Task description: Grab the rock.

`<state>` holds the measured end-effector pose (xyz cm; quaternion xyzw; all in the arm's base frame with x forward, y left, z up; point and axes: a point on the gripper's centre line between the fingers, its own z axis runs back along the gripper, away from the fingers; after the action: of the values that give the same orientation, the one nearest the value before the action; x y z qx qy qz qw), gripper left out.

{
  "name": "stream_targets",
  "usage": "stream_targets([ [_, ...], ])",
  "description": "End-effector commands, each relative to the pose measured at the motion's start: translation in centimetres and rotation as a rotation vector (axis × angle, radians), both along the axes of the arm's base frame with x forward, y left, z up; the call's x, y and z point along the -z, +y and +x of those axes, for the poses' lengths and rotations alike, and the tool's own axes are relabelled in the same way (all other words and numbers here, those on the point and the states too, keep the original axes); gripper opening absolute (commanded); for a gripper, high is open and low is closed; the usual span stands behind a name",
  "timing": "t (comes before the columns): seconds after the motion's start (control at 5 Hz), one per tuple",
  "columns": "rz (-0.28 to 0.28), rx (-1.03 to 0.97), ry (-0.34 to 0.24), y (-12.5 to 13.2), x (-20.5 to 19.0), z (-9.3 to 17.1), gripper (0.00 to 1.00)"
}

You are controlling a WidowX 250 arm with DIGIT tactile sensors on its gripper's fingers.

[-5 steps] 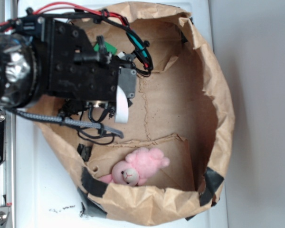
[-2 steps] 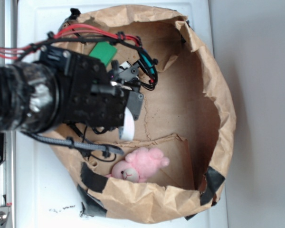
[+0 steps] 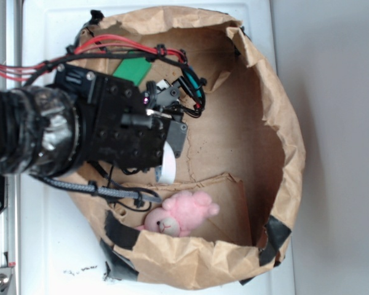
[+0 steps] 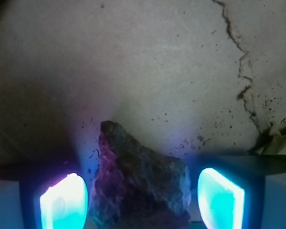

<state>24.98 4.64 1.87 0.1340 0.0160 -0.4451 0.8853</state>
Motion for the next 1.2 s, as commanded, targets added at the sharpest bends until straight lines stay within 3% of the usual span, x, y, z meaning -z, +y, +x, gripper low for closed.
stream_targets([
  [0.0,0.003,-0.030,-0.030,-0.8,-0.4,0.4,0.00],
  [0.4,0.009,-0.069,-0.042,-0.8,-1.1,0.3,0.00],
  [0.6,-0.045,-0.151,-0.017,-0.5,-3.7,0.7,0.00],
  [1.0,-0.066,-0.562,-0.079,1.3,-9.3,0.7,0.00],
])
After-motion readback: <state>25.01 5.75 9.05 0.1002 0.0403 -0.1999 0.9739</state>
